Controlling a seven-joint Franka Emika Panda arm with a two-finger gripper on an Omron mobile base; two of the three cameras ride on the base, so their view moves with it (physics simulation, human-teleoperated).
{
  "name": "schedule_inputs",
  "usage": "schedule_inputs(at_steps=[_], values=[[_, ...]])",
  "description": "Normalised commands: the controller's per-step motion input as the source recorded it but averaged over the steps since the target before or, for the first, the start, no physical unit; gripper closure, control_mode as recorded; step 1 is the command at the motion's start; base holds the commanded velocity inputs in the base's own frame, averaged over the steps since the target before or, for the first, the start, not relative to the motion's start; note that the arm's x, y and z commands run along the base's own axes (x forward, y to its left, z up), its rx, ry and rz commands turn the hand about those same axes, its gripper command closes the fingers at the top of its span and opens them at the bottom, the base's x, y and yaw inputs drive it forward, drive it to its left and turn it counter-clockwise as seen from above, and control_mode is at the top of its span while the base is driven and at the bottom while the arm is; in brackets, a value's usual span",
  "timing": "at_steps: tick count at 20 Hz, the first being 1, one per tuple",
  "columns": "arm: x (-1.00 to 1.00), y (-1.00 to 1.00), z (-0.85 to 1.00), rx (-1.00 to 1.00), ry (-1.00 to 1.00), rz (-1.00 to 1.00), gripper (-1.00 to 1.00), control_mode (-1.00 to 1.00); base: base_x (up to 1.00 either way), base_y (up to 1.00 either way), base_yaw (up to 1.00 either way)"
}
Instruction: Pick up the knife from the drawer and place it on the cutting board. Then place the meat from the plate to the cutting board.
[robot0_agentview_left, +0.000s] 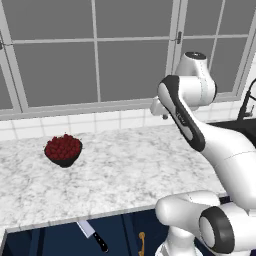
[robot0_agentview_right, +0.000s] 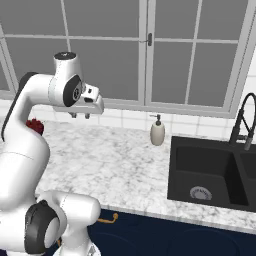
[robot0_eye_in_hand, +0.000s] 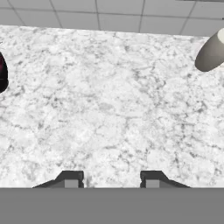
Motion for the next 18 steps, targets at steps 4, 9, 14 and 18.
schedule_inputs(at_steps=[4, 9, 14, 18], values=[[-0.59, 0.07, -0.02, 0.00, -0.09, 0.00, -1.00, -1.00, 0.00, 0.00, 0.00], [-0.76, 0.85, -0.66, 0.00, 0.01, -0.14, -1.00, -1.00, 0.00, 0.00, 0.00], [-0.15, 0.92, -1.00, 0.13, 0.09, -0.09, -1.00, -1.00, 0.00, 0.00, 0.00], [0.14, 0.42, -0.99, 0.02, -0.01, -0.20, -1.00, -1.00, 0.00, 0.00, 0.00]])
